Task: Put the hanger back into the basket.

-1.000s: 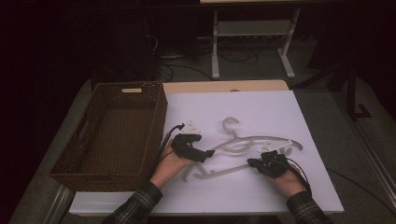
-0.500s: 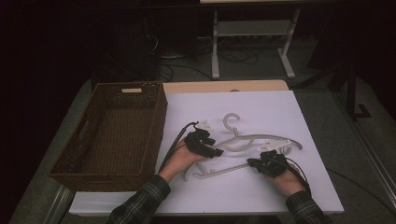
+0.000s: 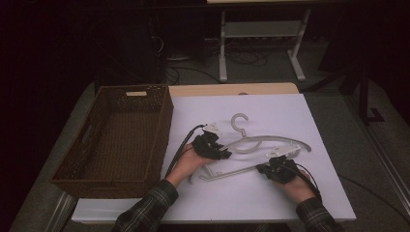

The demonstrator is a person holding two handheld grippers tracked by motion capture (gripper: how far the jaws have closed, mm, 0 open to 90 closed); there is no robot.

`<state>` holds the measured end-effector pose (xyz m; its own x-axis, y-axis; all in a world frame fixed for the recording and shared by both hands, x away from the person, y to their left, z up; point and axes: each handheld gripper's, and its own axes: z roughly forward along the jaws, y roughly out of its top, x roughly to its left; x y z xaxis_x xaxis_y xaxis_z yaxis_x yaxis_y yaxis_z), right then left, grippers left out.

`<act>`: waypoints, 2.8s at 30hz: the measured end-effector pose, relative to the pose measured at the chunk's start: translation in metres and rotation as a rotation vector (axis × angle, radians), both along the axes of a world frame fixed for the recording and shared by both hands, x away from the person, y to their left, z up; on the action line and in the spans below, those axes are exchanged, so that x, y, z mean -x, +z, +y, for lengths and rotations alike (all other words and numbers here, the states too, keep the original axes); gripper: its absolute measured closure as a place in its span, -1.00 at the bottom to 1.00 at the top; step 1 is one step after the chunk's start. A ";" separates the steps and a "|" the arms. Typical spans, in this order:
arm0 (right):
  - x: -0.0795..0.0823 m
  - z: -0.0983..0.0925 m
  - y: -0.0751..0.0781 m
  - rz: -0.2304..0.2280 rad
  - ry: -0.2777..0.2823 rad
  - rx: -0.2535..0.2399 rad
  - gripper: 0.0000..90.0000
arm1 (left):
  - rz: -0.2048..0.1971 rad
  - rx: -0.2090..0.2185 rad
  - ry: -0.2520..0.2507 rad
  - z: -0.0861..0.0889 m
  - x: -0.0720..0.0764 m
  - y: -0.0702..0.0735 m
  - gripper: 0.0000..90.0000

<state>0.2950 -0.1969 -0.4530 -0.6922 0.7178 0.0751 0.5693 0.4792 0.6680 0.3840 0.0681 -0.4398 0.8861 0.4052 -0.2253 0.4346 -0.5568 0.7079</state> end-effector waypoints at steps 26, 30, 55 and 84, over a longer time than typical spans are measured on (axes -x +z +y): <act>0.001 -0.001 0.001 -0.014 0.011 -0.007 0.99 | -0.036 0.028 0.037 0.001 0.010 0.013 0.82; 0.004 -0.007 0.010 -0.038 0.004 -0.074 0.94 | -0.051 0.034 0.056 0.003 0.012 0.018 0.82; 0.031 -0.026 0.030 -0.100 -0.021 -0.160 -0.58 | -0.130 0.042 0.178 0.023 0.025 0.070 0.82; 0.028 -0.026 0.030 -0.125 -0.023 -0.157 -0.62 | -0.157 0.059 0.329 0.089 0.029 0.142 0.82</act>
